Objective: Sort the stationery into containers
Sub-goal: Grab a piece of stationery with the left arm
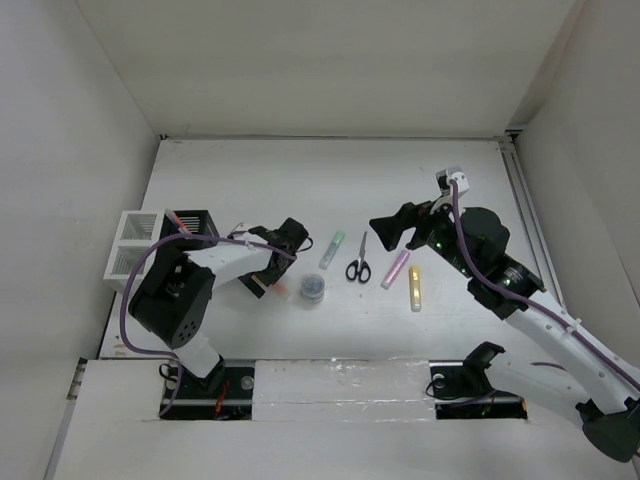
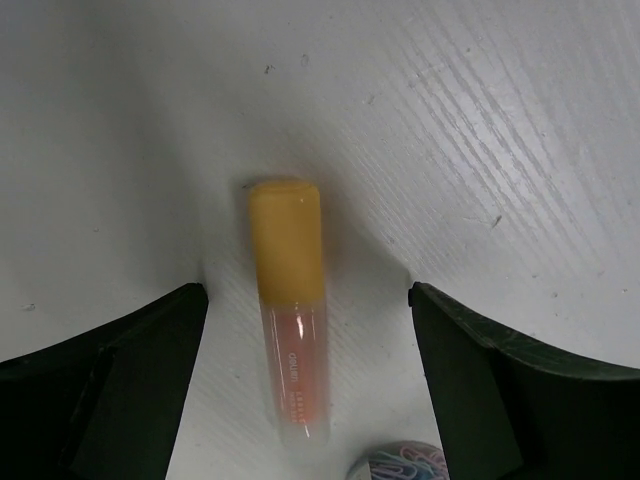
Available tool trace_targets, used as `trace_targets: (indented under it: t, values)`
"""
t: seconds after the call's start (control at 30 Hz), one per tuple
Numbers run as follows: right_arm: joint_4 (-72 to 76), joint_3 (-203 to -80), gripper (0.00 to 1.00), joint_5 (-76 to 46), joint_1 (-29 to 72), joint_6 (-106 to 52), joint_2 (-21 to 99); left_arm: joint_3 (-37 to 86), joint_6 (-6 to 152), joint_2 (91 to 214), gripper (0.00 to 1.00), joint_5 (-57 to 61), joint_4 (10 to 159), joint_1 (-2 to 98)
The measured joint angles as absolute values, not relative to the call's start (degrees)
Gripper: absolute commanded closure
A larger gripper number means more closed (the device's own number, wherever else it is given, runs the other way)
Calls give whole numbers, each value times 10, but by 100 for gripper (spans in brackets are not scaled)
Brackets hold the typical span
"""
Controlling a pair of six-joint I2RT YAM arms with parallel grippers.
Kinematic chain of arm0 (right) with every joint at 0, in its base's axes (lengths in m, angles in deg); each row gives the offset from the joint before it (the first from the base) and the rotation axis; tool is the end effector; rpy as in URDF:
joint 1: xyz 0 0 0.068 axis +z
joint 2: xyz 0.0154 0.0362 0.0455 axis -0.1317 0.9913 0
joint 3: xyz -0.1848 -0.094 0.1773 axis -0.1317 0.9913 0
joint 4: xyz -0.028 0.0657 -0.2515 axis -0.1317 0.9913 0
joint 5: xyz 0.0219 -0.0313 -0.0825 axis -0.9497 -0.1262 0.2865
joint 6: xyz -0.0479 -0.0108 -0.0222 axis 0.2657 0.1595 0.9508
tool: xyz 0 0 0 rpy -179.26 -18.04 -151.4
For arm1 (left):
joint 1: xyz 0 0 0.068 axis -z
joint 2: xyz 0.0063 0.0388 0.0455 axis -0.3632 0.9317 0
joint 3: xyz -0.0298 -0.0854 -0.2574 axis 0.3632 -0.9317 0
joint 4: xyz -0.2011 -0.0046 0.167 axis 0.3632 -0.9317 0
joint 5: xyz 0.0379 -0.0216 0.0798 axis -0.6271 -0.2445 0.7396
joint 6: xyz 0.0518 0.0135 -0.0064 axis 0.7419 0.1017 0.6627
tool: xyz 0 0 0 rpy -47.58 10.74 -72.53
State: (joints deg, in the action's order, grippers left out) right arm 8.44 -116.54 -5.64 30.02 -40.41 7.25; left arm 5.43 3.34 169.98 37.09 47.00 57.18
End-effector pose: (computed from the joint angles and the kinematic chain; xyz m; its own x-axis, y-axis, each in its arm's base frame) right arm 0.1599 0.1219 0.3680 -0.2799 0.2222 -0.9340 -0.5256 0.7786 0.3427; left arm 0.2417 -0.1550 0.1644 -0.5421 -0.6946 -0.4730 -0.7095 0.6799 -0.1852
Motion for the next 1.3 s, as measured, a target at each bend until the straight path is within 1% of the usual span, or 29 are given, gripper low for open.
trace_targets:
  t: [0.07, 0.1, 0.13, 0.2, 0.23, 0.27, 0.3, 0.4, 0.43, 0.47, 0.57, 0.77, 0.87, 1.0, 1.2, 1.3]
  values:
    - [84, -1165, 0, -59, 300, -404, 74, 51, 33, 1700, 22, 371, 470, 569]
    - [84, -1165, 0, -60, 300, -404, 74, 49, 33, 1698, 26, 370, 471, 566]
    - [84, -1165, 0, -61, 300, -404, 74, 46, 33, 1695, 33, 369, 474, 561]
    - [84, -1165, 0, -61, 300, -404, 74, 34, 37, 1687, 41, 370, 483, 549]
    - [84, -1165, 0, -62, 300, -404, 74, 28, 38, 1683, 49, 370, 488, 543]
    - [84, -1165, 0, -62, 300, -404, 74, 24, 39, 1678, 53, 370, 491, 538]
    - [84, -1165, 0, -62, 300, -404, 74, 20, 41, 1676, 62, 370, 493, 534]
    - [84, -1165, 0, -63, 300, -404, 74, 18, 45, 1676, 75, 372, 500, 527]
    - [84, -1165, 0, -63, 300, -404, 74, 18, 47, 1677, 83, 372, 503, 527]
    - [84, -1165, 0, -63, 300, -404, 74, 20, 48, 1679, 89, 373, 505, 527]
    - [84, -1165, 0, -63, 300, -404, 74, 22, 54, 1681, 100, 373, 517, 527]
    - [84, -1165, 0, -63, 300, -404, 73, 31, 71, 1685, 100, 371, 512, 527]
    - [84, -1165, 0, -63, 300, -404, 72, 67, 82, 1704, 100, 379, 475, 528]
    - [83, -1165, 0, -63, 300, -404, 68, 186, 126, 1717, 100, 431, 396, 528]
    - [83, -1165, 0, -63, 299, -404, 58, 393, 238, 1721, 100, 559, 343, 525]
    - [83, -1165, 0, -63, 297, -404, 54, 487, 267, 1752, 100, 627, 280, 501]
